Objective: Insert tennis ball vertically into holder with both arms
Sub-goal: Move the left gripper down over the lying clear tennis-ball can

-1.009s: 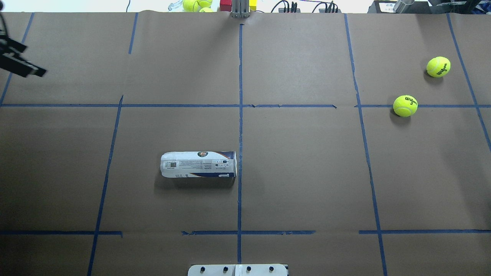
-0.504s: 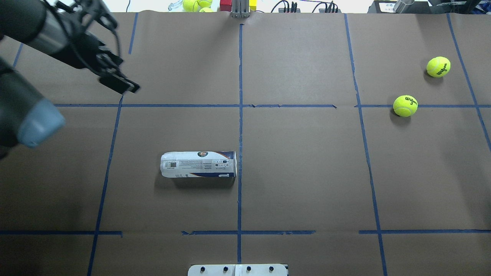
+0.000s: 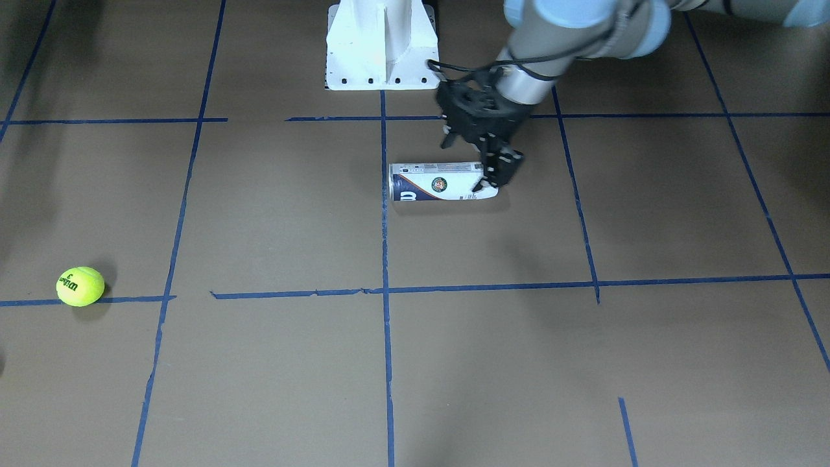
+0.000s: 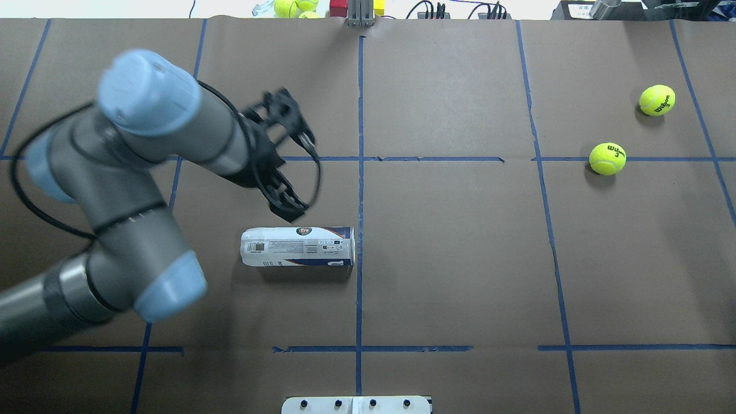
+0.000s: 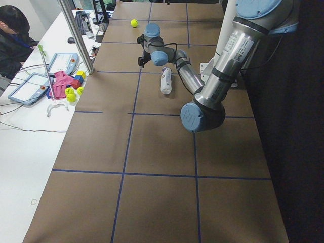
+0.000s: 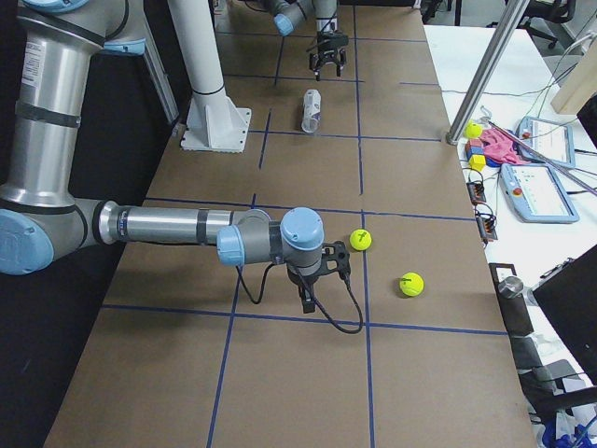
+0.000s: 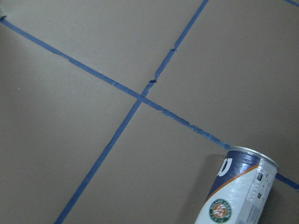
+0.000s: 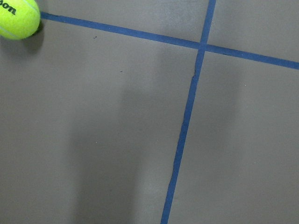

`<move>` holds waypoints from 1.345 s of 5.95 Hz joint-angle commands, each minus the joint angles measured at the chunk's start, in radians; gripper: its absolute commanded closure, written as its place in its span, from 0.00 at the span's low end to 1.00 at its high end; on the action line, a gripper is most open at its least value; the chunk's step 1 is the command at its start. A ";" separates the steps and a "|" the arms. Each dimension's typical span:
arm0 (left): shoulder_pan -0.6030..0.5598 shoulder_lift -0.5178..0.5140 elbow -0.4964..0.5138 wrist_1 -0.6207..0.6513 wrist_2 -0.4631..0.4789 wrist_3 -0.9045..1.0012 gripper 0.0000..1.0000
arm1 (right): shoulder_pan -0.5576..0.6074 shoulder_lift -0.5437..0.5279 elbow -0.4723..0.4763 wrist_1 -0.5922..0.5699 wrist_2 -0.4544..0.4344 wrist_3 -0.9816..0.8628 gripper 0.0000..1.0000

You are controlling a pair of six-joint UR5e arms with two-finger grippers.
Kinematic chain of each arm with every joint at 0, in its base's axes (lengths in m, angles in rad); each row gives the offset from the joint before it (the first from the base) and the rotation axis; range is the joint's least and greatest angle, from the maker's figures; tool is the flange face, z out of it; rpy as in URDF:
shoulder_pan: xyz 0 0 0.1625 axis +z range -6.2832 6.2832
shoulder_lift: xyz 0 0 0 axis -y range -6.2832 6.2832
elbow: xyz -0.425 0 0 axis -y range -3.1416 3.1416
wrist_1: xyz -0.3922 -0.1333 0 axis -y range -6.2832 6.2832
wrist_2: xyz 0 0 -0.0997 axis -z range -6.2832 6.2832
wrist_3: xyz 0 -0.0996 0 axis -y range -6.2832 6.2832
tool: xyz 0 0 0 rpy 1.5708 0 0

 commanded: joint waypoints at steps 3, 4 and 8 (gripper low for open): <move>0.146 -0.214 0.046 0.446 0.311 0.319 0.00 | -0.001 0.000 -0.003 -0.001 0.000 0.000 0.00; 0.168 -0.218 0.070 0.487 0.336 0.327 0.00 | -0.001 0.000 -0.003 -0.001 0.000 0.000 0.00; 0.215 -0.351 0.307 0.530 0.387 0.317 0.00 | -0.001 -0.002 -0.004 -0.001 0.000 -0.002 0.00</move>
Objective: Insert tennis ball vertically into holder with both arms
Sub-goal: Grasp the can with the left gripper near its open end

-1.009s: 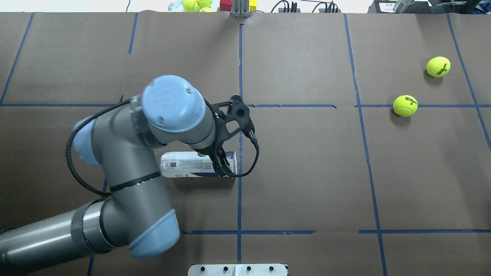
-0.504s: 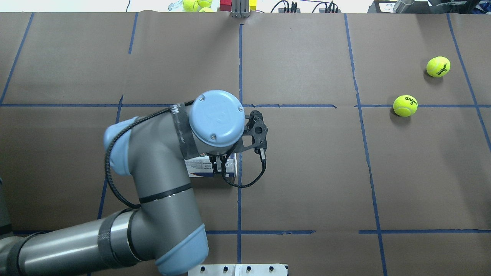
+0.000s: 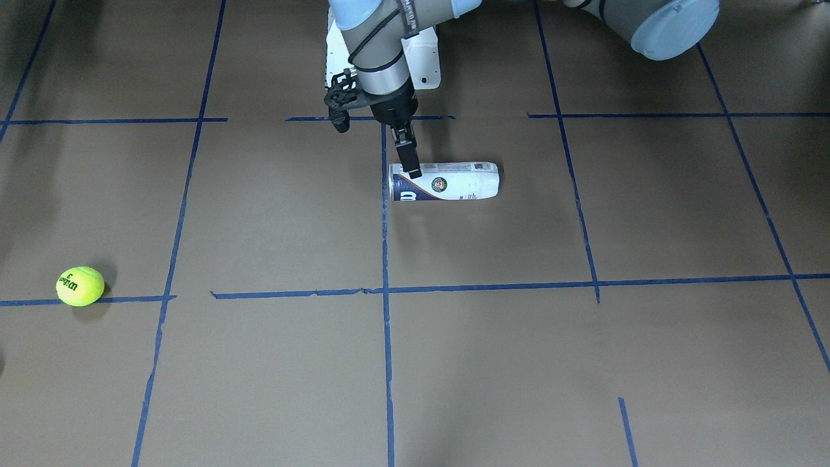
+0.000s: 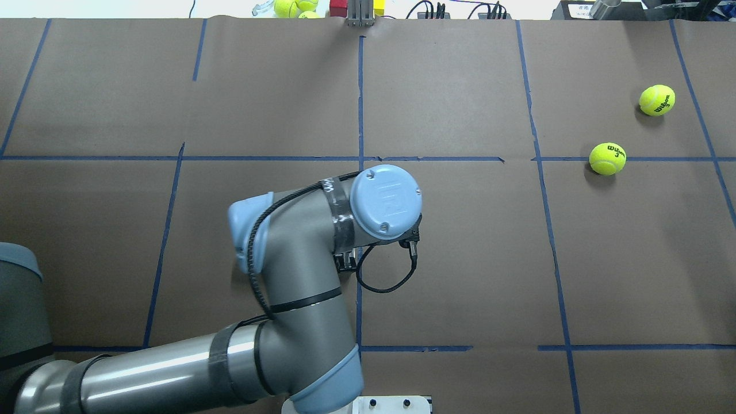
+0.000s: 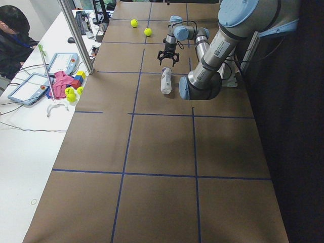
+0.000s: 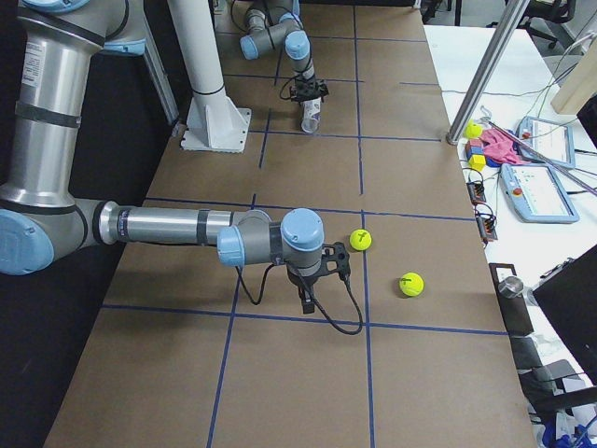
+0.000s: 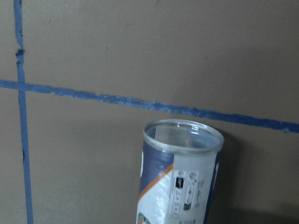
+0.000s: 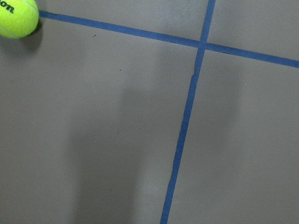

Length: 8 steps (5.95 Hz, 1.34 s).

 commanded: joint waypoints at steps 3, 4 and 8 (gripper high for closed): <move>0.015 -0.024 0.084 -0.011 0.015 -0.003 0.00 | -0.002 -0.001 -0.003 -0.002 0.000 0.000 0.00; 0.027 -0.023 0.095 -0.018 0.015 -0.006 0.00 | -0.002 -0.001 -0.007 -0.002 -0.003 -0.002 0.00; 0.027 -0.009 0.181 -0.133 0.028 0.005 0.00 | -0.003 0.000 -0.012 -0.002 -0.003 -0.002 0.00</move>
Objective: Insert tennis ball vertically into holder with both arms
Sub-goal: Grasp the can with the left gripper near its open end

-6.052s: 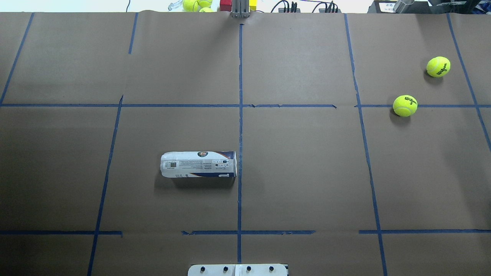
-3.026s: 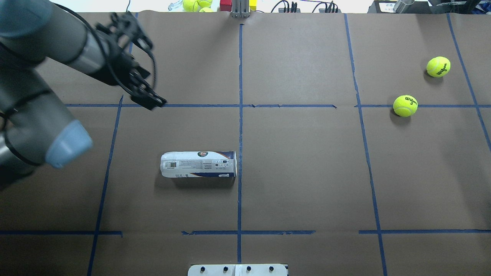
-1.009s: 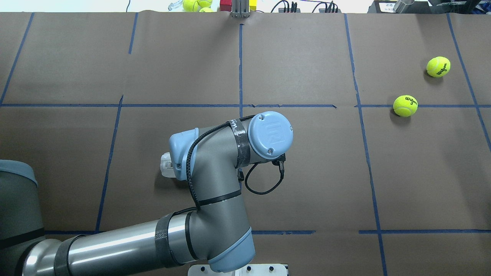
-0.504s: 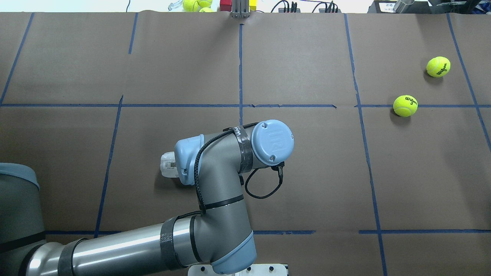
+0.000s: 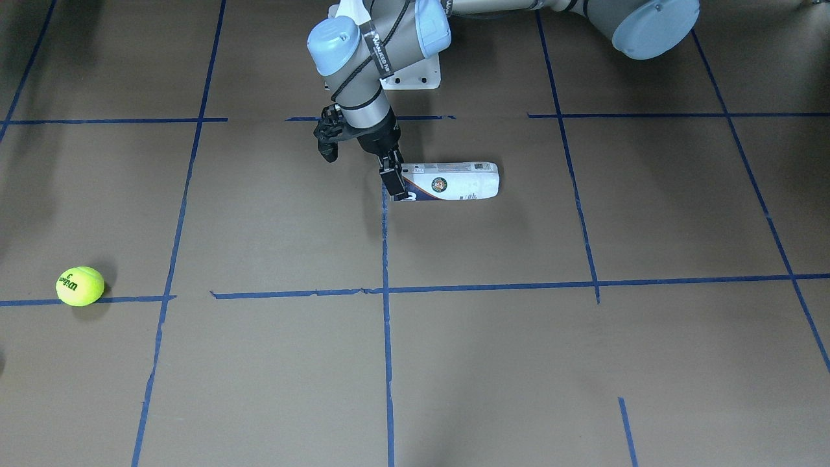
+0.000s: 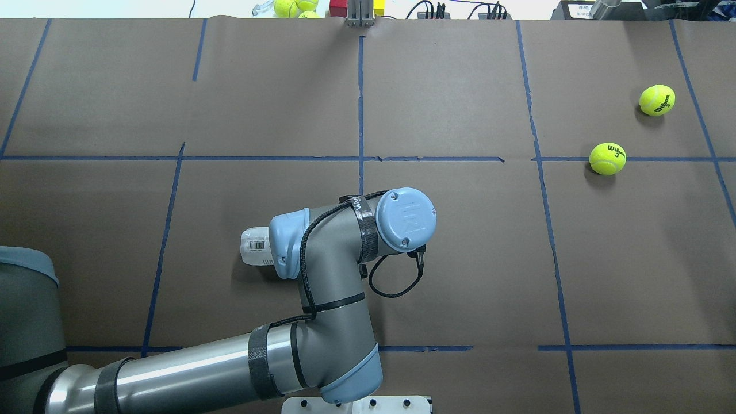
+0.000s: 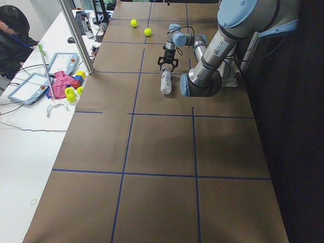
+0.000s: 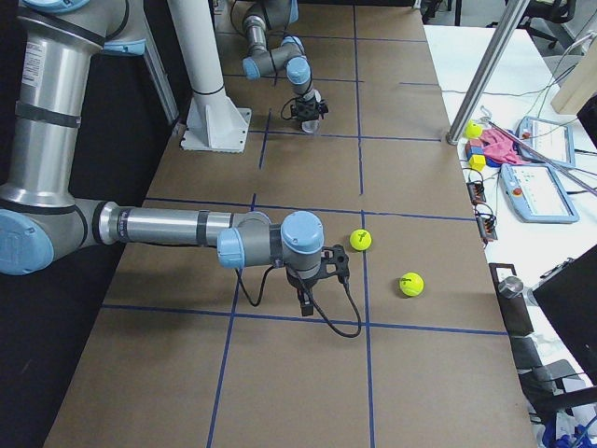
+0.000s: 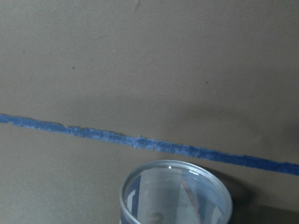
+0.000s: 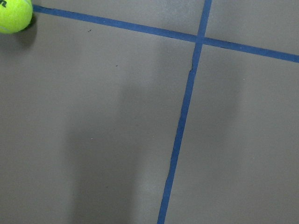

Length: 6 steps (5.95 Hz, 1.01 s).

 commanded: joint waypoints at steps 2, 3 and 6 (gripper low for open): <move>0.000 0.021 0.016 -0.030 0.003 0.008 0.00 | 0.000 -0.001 -0.006 0.001 0.000 0.000 0.00; 0.000 0.026 0.024 -0.050 0.003 0.007 0.00 | 0.000 0.000 -0.006 0.001 0.000 0.000 0.00; 0.000 0.028 0.032 -0.075 0.003 0.004 0.11 | 0.000 0.000 -0.006 0.000 -0.002 0.000 0.00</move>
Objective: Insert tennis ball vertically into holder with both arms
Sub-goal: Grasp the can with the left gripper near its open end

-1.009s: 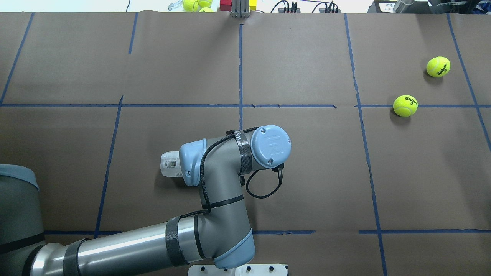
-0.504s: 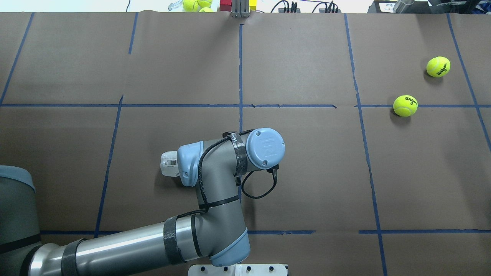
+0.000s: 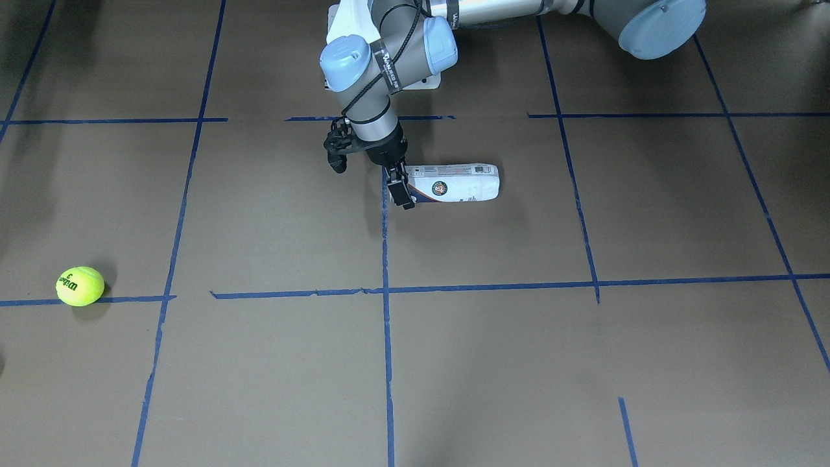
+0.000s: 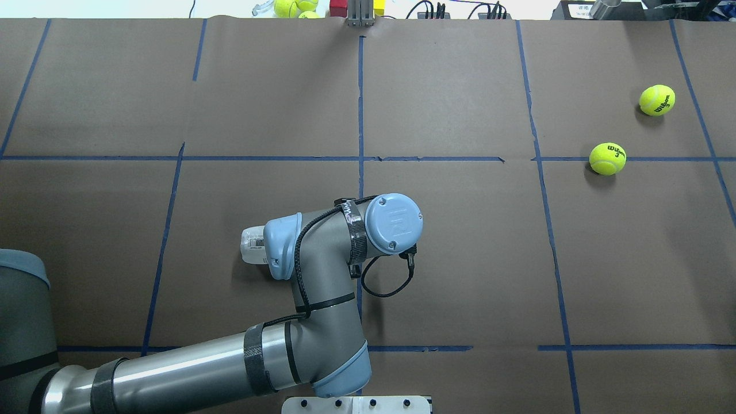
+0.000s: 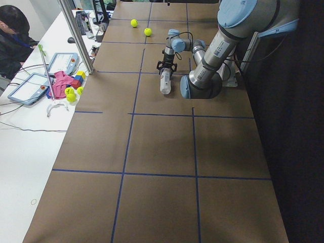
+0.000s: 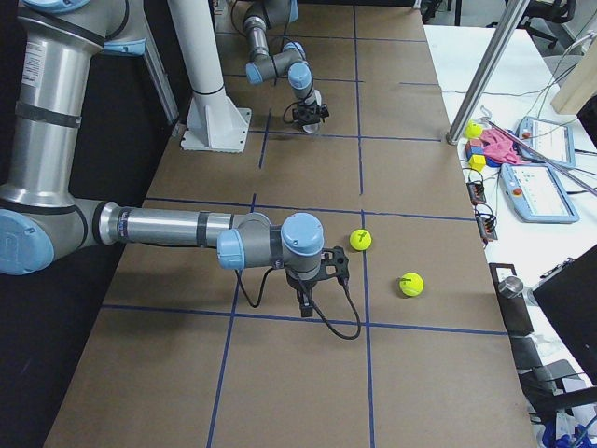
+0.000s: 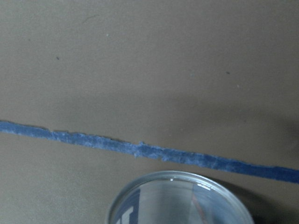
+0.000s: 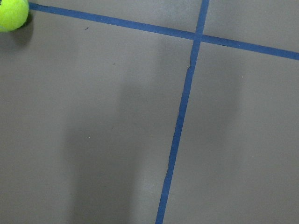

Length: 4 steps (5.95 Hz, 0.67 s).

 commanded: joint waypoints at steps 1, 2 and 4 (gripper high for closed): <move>0.000 0.011 0.000 -0.005 0.000 0.000 0.12 | 0.000 -0.001 0.000 0.000 0.000 0.000 0.00; 0.000 0.013 0.000 -0.002 0.000 0.000 0.17 | 0.000 0.000 0.000 0.000 0.000 0.000 0.00; -0.002 0.011 -0.006 0.001 -0.002 -0.002 0.24 | -0.002 0.000 0.000 0.001 0.000 0.000 0.00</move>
